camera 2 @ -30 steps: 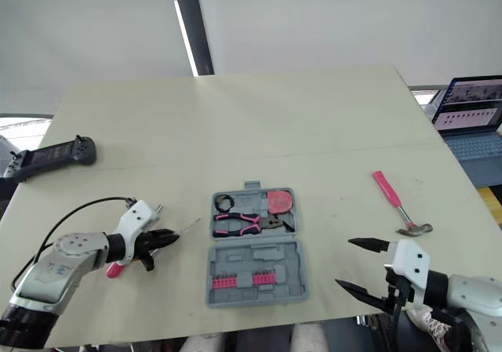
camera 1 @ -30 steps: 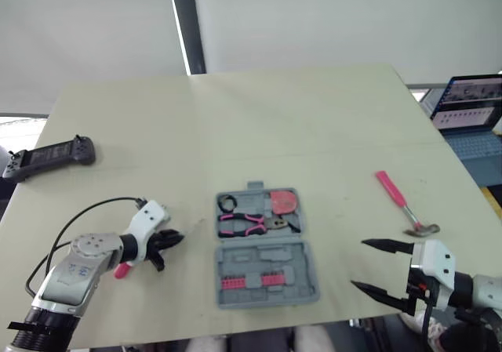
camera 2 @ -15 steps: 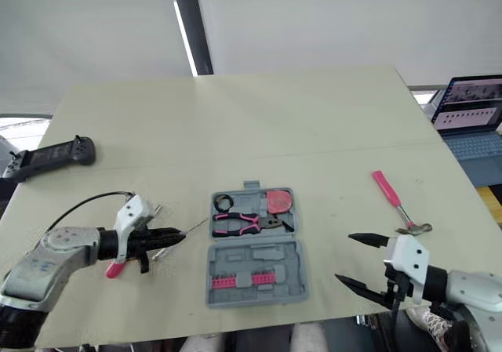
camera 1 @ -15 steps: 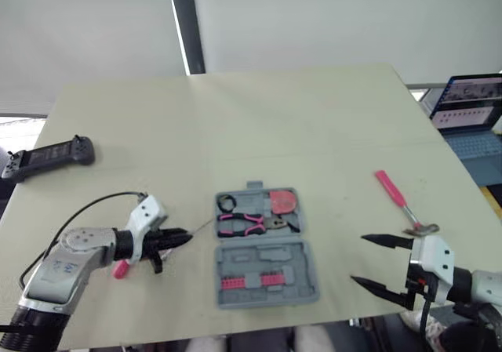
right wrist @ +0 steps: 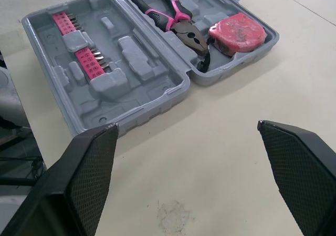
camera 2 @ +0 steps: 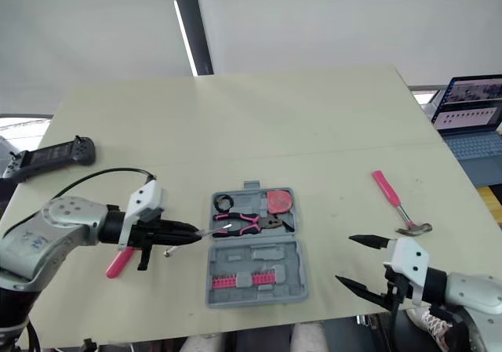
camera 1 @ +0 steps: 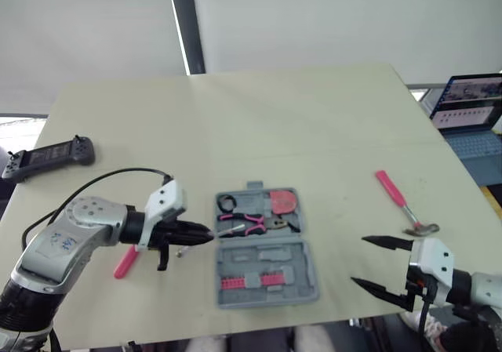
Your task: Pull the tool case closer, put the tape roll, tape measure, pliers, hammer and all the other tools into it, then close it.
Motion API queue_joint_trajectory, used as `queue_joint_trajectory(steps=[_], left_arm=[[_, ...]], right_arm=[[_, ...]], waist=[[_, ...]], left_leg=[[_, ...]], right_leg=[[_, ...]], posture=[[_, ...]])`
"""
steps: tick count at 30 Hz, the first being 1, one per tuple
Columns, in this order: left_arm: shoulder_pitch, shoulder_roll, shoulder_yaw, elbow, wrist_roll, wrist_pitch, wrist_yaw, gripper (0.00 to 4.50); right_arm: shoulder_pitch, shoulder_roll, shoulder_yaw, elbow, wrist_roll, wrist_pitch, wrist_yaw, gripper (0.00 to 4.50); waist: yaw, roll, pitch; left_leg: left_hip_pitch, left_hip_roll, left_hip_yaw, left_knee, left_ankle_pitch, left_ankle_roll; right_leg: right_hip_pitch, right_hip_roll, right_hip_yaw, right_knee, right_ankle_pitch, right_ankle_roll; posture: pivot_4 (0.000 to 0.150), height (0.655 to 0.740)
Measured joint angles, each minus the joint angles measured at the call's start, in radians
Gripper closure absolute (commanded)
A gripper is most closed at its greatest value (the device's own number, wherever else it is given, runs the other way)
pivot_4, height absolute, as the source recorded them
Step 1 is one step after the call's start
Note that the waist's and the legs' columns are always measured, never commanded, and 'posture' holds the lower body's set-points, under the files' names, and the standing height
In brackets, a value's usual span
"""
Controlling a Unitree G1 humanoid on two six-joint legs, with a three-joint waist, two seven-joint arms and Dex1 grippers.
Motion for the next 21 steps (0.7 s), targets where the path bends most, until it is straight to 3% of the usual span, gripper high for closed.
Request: queue_joint_trajectory(steps=[11, 21], left_arm=[[-0.225, -0.033, -0.282, -0.043, 0.174, 0.081, 0.075, 4.46], [-0.330, -0.116, -0.432, -0.076, 0.255, 0.243, 0.166, 4.46]], right_arm=[[0.007, -0.001, 0.000, 0.016, -0.013, -0.021, 0.001, 0.00], [0.032, -0.002, -0.001, 0.017, -0.014, -0.023, 0.001, 0.00]], waist=[[0.007, 0.000, 0.000], [0.017, -0.001, 0.000]], left_leg=[[-0.001, 0.000, 0.000, 0.002, 0.000, 0.000], [-0.002, 0.000, 0.000, 0.004, 0.000, 0.001]], right_leg=[[0.000, 0.000, 0.001, 0.000, 0.000, 0.000], [0.000, 0.001, 0.001, 0.000, 0.000, 0.000]], posture=[[0.150, 0.7400], [0.150, 0.7400]])
